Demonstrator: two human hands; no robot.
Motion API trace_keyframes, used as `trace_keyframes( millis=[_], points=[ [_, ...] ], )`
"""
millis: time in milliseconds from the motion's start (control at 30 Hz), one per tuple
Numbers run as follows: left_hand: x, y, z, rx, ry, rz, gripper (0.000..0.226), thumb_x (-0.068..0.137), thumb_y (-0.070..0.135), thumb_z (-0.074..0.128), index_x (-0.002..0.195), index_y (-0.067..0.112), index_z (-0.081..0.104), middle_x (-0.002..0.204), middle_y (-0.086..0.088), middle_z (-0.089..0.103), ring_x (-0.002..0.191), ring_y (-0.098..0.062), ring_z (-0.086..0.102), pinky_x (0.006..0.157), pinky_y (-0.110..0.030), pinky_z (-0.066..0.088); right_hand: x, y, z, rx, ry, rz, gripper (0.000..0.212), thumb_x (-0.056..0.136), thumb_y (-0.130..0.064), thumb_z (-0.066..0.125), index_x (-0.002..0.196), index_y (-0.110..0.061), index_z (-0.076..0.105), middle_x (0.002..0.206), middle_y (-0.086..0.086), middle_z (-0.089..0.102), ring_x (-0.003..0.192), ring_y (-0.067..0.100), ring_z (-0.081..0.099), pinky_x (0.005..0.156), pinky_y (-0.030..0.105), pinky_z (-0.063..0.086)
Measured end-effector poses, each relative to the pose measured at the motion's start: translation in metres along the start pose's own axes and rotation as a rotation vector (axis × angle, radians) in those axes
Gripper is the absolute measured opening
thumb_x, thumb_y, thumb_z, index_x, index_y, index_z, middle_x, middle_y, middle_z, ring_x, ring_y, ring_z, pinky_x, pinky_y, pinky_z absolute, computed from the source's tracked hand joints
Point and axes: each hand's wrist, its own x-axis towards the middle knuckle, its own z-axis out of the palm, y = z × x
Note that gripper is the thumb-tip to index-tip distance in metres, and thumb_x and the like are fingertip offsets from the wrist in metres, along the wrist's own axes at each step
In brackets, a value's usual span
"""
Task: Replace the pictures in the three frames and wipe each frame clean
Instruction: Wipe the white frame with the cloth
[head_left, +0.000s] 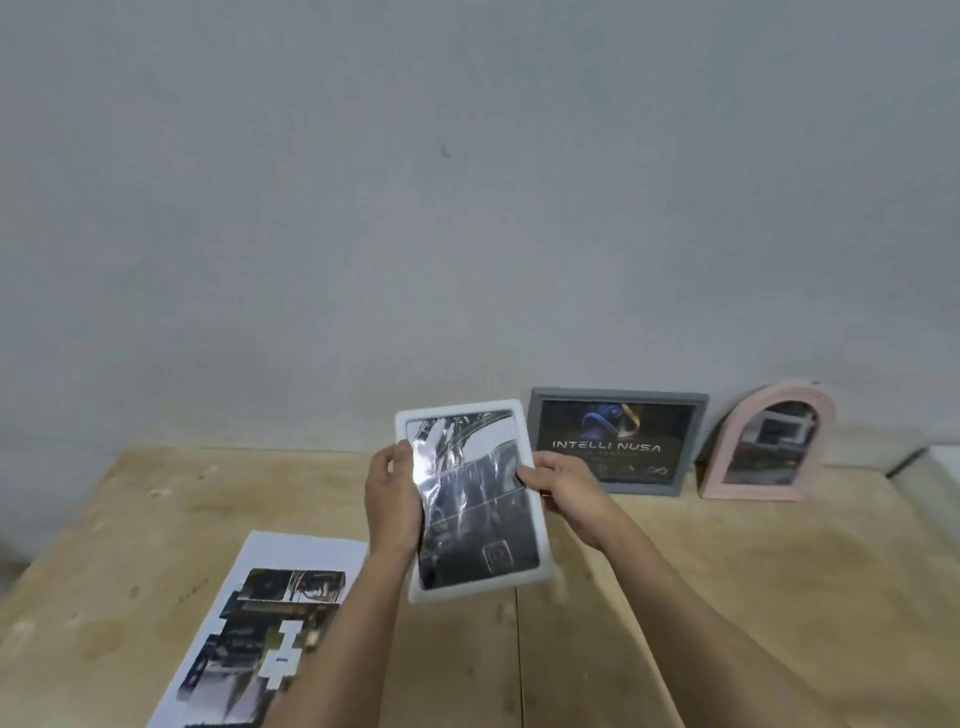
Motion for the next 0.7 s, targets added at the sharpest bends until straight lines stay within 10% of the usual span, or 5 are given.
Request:
trace_keyframes(
  millis=[167, 333, 700],
  points=[
    [-0.034, 0.019, 0.051, 0.129, -0.392, -0.001, 0.041, 0.090, 0.051, 0.056, 0.108, 0.016, 0.067, 0.109, -0.003, 0.070, 0.102, -0.027, 0.064, 0.096, -0.047, 0.050, -0.070, 0.002, -0.075, 0.086, 0.266, -0.042, 0.015, 0.086, -0.016, 0.067, 0.099, -0.010, 0.072, 0.099, 0.019, 0.072, 0.081, 0.025, 0.065, 0.084, 0.043, 0.053],
    [-0.074, 0.035, 0.126, 0.250, -0.750, 0.086, 0.019, 0.097, 0.019, 0.061, 0.085, 0.012, 0.074, 0.078, -0.007, 0.074, 0.072, -0.020, 0.065, 0.066, -0.035, 0.050, -0.138, 0.014, -0.161, 0.108, 0.528, -0.056, 0.014, 0.086, -0.015, 0.066, 0.098, -0.007, 0.071, 0.092, 0.021, 0.071, 0.079, 0.026, 0.063, 0.079, 0.043, 0.053],
    [-0.165, 0.047, 0.365, 0.344, -1.081, 0.129, 0.025, 0.100, 0.020, 0.057, 0.082, 0.010, 0.071, 0.068, -0.002, 0.073, 0.061, -0.014, 0.067, 0.066, -0.038, 0.058, -0.221, 0.039, -0.348, 0.168, 0.842, -0.051, 0.015, 0.089, -0.013, 0.062, 0.101, -0.007, 0.069, 0.091, 0.016, 0.073, 0.077, 0.024, 0.067, 0.076, 0.039, 0.056]
  ],
)
